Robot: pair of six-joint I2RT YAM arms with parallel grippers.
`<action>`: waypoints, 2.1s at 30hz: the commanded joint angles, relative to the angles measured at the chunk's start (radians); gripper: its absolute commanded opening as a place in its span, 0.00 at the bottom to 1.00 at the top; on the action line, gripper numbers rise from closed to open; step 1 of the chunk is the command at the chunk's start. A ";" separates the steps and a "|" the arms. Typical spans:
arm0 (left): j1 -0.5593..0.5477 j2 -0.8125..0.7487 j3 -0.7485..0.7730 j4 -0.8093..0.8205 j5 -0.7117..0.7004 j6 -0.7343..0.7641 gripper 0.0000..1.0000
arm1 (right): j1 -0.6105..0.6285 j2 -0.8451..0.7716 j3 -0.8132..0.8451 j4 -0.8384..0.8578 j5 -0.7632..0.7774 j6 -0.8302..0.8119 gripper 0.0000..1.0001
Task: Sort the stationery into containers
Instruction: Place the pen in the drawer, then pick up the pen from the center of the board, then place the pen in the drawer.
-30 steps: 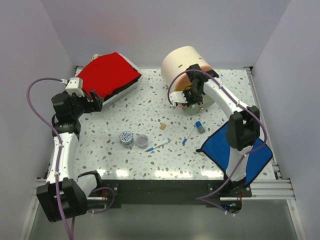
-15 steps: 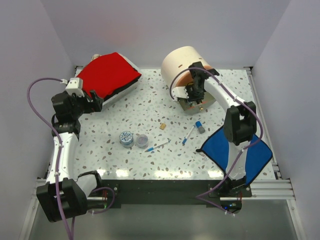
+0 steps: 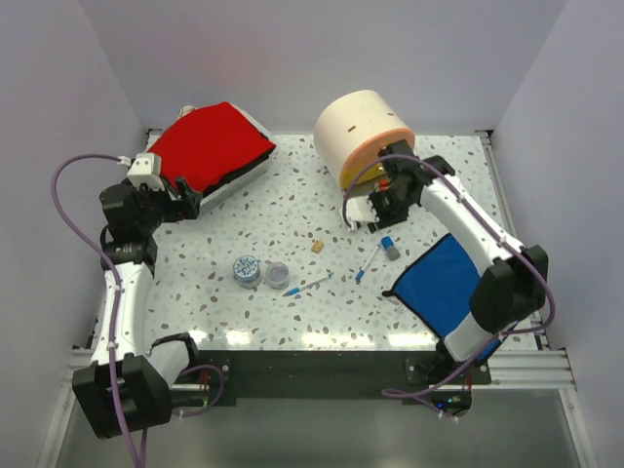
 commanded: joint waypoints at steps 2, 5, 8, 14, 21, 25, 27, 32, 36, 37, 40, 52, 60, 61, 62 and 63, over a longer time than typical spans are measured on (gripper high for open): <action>0.010 -0.026 -0.014 0.025 0.037 -0.005 1.00 | 0.091 -0.051 -0.238 -0.019 -0.042 -0.146 0.41; 0.010 -0.032 -0.009 0.022 0.030 -0.001 1.00 | 0.125 -0.037 -0.277 0.038 -0.044 -0.138 0.42; 0.010 -0.038 -0.011 0.015 0.025 0.008 1.00 | 0.140 0.016 -0.258 0.048 -0.030 -0.124 0.42; 0.010 -0.038 -0.012 0.000 0.020 0.016 1.00 | 0.143 0.122 -0.241 0.085 -0.013 -0.143 0.42; 0.010 -0.011 0.020 -0.011 0.013 0.030 1.00 | 0.156 0.223 -0.237 0.145 0.013 -0.138 0.40; 0.010 0.008 0.034 -0.014 0.010 0.036 1.00 | 0.154 0.253 -0.244 0.162 0.047 -0.149 0.28; 0.008 0.012 0.032 -0.011 0.003 0.036 1.00 | 0.156 0.260 -0.258 0.166 0.059 -0.152 0.11; 0.010 0.028 0.028 0.017 0.008 0.019 1.00 | 0.156 0.207 -0.283 0.182 0.058 -0.144 0.00; 0.008 0.043 0.040 0.038 0.013 0.018 1.00 | 0.156 0.136 -0.112 0.102 0.003 -0.016 0.00; 0.010 0.051 0.040 0.045 0.014 0.016 1.00 | 0.156 0.130 -0.067 0.066 -0.001 0.006 0.00; 0.010 0.066 0.038 0.072 0.022 0.005 1.00 | 0.154 0.109 0.079 0.032 0.013 0.063 0.00; 0.008 0.150 0.107 0.141 0.040 -0.008 1.00 | 0.042 0.208 0.199 0.146 0.188 0.094 0.00; 0.007 0.117 0.092 0.111 0.023 -0.002 1.00 | -0.015 0.290 0.171 0.317 0.256 0.074 0.23; 0.007 0.112 0.088 0.109 0.023 -0.002 1.00 | -0.014 0.285 0.161 0.349 0.257 0.072 0.28; 0.008 0.109 0.081 0.109 0.022 -0.002 1.00 | -0.016 0.274 0.148 0.358 0.256 0.074 0.34; 0.008 0.101 0.080 0.107 0.019 -0.002 1.00 | -0.015 0.268 0.145 0.367 0.254 0.080 0.36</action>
